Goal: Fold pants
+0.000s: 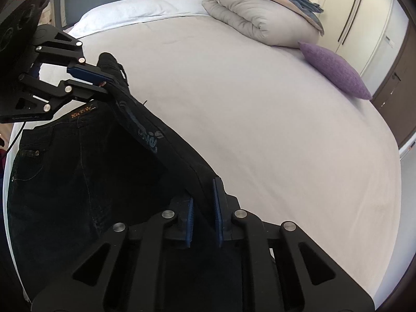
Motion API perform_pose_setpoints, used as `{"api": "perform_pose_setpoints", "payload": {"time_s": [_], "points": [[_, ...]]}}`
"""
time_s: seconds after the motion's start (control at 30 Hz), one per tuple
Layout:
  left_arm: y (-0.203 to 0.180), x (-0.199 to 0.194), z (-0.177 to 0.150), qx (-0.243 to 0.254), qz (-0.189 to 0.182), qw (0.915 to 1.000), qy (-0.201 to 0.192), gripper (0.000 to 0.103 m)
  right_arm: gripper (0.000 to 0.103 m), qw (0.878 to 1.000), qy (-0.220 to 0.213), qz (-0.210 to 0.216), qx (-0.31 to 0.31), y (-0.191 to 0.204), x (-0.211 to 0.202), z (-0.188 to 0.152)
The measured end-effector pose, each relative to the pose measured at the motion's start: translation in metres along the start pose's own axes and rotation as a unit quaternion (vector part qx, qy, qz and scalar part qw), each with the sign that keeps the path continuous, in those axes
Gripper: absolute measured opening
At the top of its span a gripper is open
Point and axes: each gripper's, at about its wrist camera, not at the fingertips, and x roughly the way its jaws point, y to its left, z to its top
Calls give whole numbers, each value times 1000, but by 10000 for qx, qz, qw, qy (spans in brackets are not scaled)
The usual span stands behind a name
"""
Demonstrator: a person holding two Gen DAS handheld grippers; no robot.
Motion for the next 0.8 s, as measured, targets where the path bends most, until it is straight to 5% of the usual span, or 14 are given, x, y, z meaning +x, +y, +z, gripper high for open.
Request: {"api": "perform_pose_setpoints", "payload": {"time_s": [0.2, 0.3, 0.37, 0.43, 0.5, 0.57, 0.73, 0.8], "points": [[-7, -19, -16, -30, -5, 10000, -52, 13, 3, 9950, -189, -413, -885, 50, -25, 1], [-15, -35, -35, 37, -62, 10000, -45, 13, 2, 9786, -257, -821, -1868, 91, -36, -10], [-27, -44, -50, 197, -37, 9998, 33, 13, 2, 9386, -205, -1431, -3132, 139, -35, -29], [-41, -54, -65, 434, 82, 9989, 126, 13, 2, 8728, -138, -1926, -4482, 191, -28, -58], [-52, -64, -81, 528, 90, 9984, 178, 13, 2, 8255, -147, -2093, -5240, 226, -22, -80], [-63, -73, -98, 608, 33, 9978, 273, 13, 2, 7916, -167, -2125, -5727, 252, -18, -101], [-97, -84, -143, 1008, -62, 9933, 566, 13, 2, 7363, -76, -2084, -6437, 306, -12, -130], [-107, -85, -156, 1066, -113, 9919, 683, 13, 2, 7281, -38, -2026, -6548, 318, -17, -137]]}}
